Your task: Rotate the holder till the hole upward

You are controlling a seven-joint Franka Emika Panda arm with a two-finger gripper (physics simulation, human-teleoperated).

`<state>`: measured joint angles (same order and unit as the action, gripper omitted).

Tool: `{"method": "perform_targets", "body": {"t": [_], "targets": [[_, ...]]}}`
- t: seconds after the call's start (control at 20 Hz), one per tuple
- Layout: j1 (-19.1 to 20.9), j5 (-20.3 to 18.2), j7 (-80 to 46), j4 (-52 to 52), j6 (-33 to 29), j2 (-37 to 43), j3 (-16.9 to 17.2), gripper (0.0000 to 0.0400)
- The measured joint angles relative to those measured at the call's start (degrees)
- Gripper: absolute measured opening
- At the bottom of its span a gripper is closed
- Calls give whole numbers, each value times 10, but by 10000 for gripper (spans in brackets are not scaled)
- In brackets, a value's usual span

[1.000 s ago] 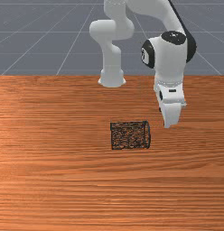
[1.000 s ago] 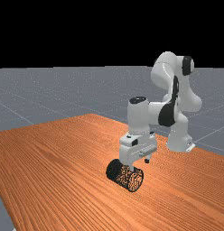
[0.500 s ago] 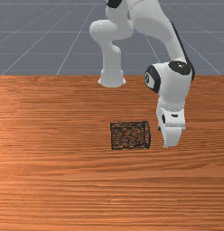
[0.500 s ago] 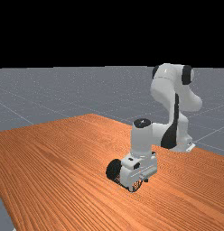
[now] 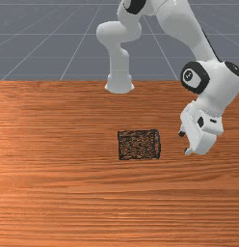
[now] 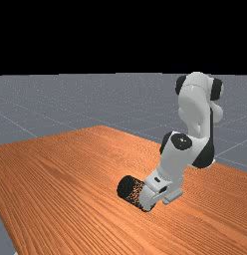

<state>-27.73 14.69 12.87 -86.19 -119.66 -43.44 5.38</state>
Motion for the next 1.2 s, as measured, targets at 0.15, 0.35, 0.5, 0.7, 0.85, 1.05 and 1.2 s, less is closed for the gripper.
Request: {"method": "perform_targets", "body": {"t": [0.15,0.35,0.5,0.7,0.85,1.05,1.2], "targets": [[-30,35,-37,50,22,-68,23,400],[-57,65,-77,154,53,-180,49,398],[-79,90,-85,195,102,-211,73,395],[-137,115,-84,328,267,-308,170,388],[-153,143,-155,111,168,-188,113,389],[-174,151,-182,33,145,-149,111,394],[-166,153,-182,-6,110,-127,110,398]]}}
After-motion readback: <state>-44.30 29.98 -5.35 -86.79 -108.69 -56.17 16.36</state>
